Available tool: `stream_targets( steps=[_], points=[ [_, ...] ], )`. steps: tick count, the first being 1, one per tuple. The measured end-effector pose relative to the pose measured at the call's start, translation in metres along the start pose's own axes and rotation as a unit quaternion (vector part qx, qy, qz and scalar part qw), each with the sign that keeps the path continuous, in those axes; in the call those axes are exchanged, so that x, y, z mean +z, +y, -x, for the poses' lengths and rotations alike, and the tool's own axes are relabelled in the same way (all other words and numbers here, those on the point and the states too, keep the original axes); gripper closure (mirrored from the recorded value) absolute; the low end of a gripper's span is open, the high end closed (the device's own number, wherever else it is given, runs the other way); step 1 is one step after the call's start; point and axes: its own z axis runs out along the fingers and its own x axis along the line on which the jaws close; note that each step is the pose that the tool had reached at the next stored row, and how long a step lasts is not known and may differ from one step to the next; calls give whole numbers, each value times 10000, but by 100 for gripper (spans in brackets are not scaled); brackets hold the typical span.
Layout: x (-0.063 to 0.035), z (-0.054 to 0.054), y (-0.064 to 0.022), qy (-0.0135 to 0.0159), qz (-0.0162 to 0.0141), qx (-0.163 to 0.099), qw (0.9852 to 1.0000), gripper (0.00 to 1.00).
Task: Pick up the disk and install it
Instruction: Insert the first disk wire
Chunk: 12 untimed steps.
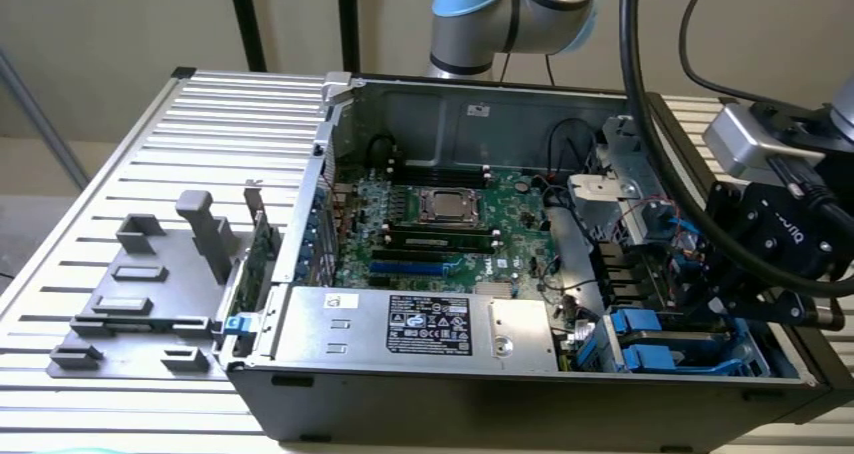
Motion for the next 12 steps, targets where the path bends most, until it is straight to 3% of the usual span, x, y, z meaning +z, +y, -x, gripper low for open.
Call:
stream_targets(
  steps=[12],
  points=[
    [7,4,-4,68,0,43,10000,84]
  ],
)
